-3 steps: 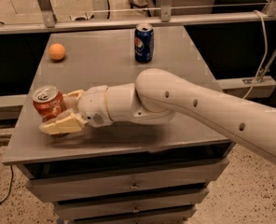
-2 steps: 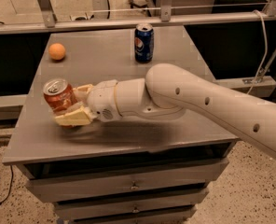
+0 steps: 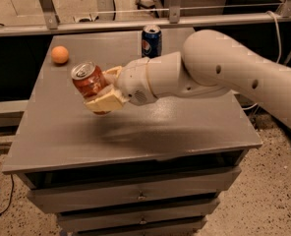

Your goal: Knock coke can over

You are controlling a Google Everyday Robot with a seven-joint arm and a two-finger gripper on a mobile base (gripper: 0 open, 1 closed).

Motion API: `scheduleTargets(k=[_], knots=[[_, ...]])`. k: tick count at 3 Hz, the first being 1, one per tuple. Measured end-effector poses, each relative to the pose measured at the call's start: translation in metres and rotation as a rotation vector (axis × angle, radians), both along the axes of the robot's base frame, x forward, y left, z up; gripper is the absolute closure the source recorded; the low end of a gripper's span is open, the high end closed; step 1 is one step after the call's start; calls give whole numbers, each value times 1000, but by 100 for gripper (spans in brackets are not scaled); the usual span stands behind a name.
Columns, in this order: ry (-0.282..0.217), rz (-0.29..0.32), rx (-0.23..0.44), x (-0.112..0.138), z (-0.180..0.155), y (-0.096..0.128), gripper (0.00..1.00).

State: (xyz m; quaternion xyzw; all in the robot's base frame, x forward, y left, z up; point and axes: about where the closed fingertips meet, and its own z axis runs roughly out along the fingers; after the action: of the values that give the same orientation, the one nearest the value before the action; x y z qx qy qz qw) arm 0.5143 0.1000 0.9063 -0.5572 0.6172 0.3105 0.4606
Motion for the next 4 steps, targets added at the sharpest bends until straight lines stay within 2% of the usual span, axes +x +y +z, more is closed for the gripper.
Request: scheduleTargets(k=[1,2,3,4], knots=[[-13,-8,-220,13,20,-37,100],[8,1,-394,21,11,-51,100],[26,22,-564,25,-13,-57,100],[39,26,-673,29,-32,-53,83]])
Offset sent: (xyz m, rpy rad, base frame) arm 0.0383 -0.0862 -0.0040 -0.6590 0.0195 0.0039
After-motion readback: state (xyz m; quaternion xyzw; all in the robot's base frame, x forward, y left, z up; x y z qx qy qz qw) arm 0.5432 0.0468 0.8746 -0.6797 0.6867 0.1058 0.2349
